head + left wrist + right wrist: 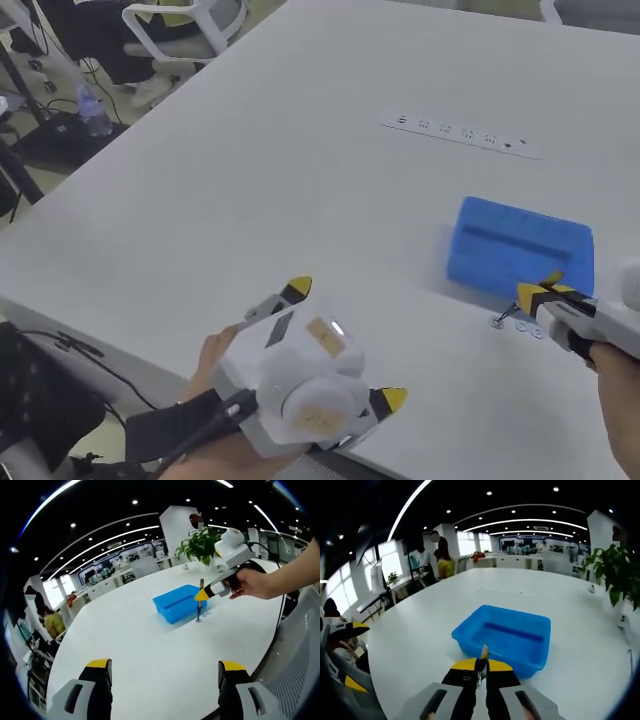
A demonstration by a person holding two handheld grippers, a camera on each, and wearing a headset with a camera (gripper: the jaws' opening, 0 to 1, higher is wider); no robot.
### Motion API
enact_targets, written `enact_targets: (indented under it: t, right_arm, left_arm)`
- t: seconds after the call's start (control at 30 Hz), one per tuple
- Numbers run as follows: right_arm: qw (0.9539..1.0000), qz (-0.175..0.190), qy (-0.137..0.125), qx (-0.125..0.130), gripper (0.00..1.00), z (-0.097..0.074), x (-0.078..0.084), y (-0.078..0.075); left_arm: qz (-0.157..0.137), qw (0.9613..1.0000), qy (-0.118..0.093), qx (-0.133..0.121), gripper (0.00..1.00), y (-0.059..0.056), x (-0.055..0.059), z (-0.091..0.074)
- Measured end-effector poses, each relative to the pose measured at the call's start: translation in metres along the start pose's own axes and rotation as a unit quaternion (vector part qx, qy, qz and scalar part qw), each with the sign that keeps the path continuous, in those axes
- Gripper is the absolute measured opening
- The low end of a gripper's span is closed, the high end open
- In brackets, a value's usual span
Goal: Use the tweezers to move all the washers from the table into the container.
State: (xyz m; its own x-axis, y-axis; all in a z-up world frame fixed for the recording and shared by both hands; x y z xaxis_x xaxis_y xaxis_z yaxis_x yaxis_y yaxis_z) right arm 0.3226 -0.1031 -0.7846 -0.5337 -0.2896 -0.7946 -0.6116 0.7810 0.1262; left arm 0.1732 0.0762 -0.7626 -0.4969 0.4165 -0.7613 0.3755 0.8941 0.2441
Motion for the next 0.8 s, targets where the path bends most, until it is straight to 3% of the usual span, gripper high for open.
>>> enact_targets:
  t: [0.4,0.8]
  right_arm:
    - [0.9993,-0.025,0.027,-0.002,0.01,0.003,-0.007,0.007]
    - [0.9993,-0.033,0.013,-0.010,0.01,-0.011,-0.024,0.010]
  left_arm:
    - [-0.001,1.0000,-0.001,-0.002,0.90,0.000,0.000,0.000]
    - [-0.003,0.9999,-0.007,-0.008,0.90,0.003,-0.001,-0.001]
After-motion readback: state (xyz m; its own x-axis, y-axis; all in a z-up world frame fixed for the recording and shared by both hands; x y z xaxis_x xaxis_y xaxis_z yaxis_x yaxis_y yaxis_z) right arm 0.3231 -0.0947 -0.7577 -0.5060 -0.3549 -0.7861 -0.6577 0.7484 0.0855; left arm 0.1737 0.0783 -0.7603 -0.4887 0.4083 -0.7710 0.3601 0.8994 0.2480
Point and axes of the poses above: the centre of the closed fingertips' face, and the gripper's own axes: z roughly forward along the fingers, y roughly to its left, x roughly out of its underside, the point moved 5 cm from there along -z, roughly backward along the fingers, and after that the axes turned 5 degrees about y, right-handed, at the moved point
